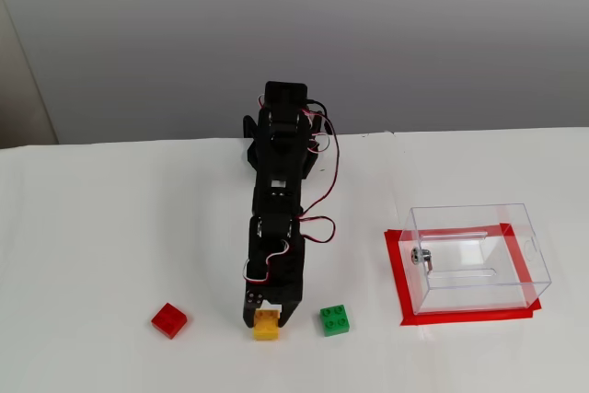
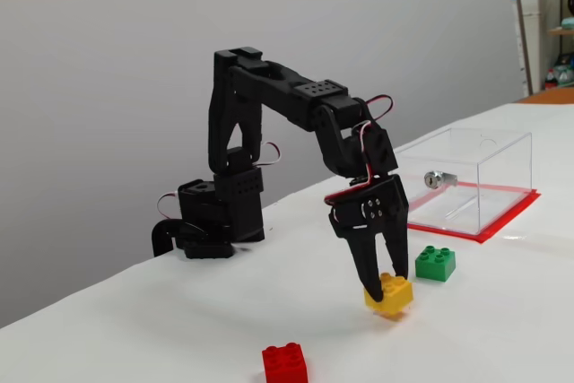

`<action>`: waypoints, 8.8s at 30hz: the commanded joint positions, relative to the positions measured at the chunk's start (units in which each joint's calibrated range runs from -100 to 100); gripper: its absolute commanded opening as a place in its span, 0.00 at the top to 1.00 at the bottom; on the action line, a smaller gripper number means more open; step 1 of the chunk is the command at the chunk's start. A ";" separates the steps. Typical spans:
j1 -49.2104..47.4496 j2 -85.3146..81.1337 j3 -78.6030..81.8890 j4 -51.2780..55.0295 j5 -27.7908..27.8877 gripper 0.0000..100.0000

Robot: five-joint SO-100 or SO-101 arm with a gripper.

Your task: Pick the yellow lego brick and place it into the transparent box

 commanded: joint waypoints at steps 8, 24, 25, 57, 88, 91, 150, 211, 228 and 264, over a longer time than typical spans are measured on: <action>-2.11 -12.68 -1.36 5.53 -0.01 0.85; -20.60 -34.57 -1.36 9.10 -0.01 0.85; -22.37 -35.17 -1.36 9.10 -0.01 0.85; -60.01 -26.77 -1.36 -4.74 -0.07 0.85; -68.21 -21.59 -1.08 -11.61 -0.12 0.80; -68.21 -21.59 -1.18 -11.44 -0.12 0.69; -18.60 -57.32 28.48 14.76 -0.12 0.98; -18.31 -113.23 95.75 -1.95 -0.07 0.99; -18.38 -113.23 95.66 -1.52 0.14 0.99; -17.79 -113.32 93.04 5.71 0.09 0.99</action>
